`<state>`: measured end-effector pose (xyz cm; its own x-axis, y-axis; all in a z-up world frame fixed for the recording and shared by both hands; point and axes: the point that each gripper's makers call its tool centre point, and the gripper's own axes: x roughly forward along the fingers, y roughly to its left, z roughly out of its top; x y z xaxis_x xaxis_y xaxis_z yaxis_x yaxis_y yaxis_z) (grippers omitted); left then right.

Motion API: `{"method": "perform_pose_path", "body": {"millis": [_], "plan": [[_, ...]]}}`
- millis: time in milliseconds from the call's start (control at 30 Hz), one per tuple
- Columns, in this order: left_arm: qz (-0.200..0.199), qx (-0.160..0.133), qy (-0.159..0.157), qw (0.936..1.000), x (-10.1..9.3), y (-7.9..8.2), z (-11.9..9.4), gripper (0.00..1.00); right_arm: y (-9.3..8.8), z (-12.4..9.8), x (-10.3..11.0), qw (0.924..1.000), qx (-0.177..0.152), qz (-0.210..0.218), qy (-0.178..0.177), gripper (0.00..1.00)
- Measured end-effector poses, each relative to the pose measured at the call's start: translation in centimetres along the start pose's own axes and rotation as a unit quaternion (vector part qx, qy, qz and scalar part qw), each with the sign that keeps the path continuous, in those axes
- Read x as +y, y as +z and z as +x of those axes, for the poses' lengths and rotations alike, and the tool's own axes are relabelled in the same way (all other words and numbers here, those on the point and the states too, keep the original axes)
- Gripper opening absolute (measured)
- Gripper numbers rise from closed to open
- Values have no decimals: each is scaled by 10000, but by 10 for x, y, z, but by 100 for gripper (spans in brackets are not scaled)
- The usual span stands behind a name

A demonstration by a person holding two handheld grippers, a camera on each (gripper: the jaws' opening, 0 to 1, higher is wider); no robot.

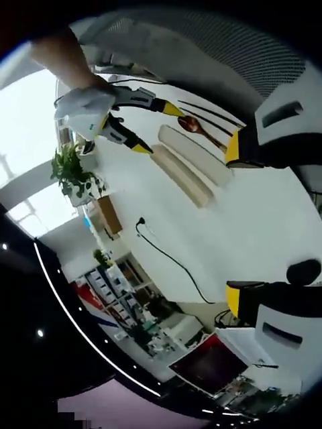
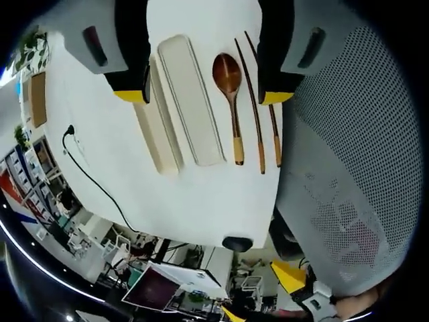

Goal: Arrange the utensils inside the cutlery case until each visible utensil rests in its matching compartment.

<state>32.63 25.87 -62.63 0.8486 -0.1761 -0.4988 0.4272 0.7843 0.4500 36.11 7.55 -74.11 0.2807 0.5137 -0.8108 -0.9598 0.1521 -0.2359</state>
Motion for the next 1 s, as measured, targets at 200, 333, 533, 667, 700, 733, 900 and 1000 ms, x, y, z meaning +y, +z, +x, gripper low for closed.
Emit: {"method": "perform_pose_path", "body": {"millis": [200,333,533,667,700,733,900,1000], "plan": [[-259,-70,-74,9996,4,1,1,65,3,11,6,9997,47,-64,214,62],[-131,-299,-258,9991,-1,9,0,56,4,17,12,9988,86,-272,386,59],[-208,-278,-236,9991,3,6,1,57,-1,24,18,9980,242,-230,542,58],[-317,-430,-263,9982,3,12,-2,56,-2,26,23,9973,291,-263,614,55],[-308,-434,-253,9983,3,12,-2,55,-2,26,24,9974,292,-267,611,53],[-298,-432,-244,9983,3,11,-2,55,-1,26,24,9974,289,-292,597,50],[-104,-360,-249,9990,1,9,-1,56,-2,27,30,9969,322,-198,686,53],[-226,-345,-351,9985,-3,9,-1,55,-3,27,34,9965,339,-227,733,50]]}}
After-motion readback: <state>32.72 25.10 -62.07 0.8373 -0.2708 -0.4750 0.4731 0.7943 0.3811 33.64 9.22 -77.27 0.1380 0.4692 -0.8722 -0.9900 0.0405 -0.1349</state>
